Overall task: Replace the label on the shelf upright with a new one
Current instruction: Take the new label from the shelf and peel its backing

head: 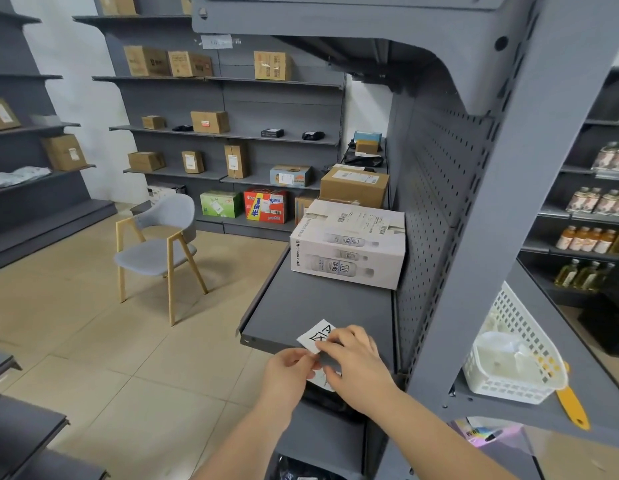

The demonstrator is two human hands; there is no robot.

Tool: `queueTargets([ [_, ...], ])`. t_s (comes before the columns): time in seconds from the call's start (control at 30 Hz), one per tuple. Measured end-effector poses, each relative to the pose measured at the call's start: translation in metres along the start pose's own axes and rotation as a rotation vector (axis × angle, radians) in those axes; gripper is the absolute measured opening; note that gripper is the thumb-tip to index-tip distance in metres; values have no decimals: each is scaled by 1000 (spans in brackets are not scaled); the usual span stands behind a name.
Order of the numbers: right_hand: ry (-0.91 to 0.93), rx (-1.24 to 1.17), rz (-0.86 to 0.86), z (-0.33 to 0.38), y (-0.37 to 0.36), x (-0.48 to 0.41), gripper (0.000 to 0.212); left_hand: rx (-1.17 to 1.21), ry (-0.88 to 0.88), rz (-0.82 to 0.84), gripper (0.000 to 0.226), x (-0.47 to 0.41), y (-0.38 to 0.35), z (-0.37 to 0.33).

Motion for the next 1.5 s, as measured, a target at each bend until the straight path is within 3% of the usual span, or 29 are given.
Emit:
queueTargets([
  [0.17,55,-85,-79,5,28,7,34,-17,-172,40,9,9,-5,-27],
  [0.37,172,-232,-313,23,116,36,23,-143,-581,120,28,45,-23,-97],
  [0.6,262,-140,-515,34,209,84,12,-259,-869,178,19,94,-64,-162],
  [1.0,136,-45,-565,16,266,139,7,-365,-1076,274,19,128,-126,-197],
  [1.1,93,-8,-545,12,265,142,6,-381,-1066,280,28,128,-133,-196],
  [1.5,42,9,-511,11,268,144,7,-418,-1060,265,24,130,-135,-201],
])
Point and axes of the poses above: each hand's wrist, its own x-axis away from the middle knuckle, its own y-axis out of the back of the hand, z = x × y, the point moved 4 cm from there along -x, towards the middle knuckle, and after that the axes turned 13 degrees about z, right-handed, at the moved point
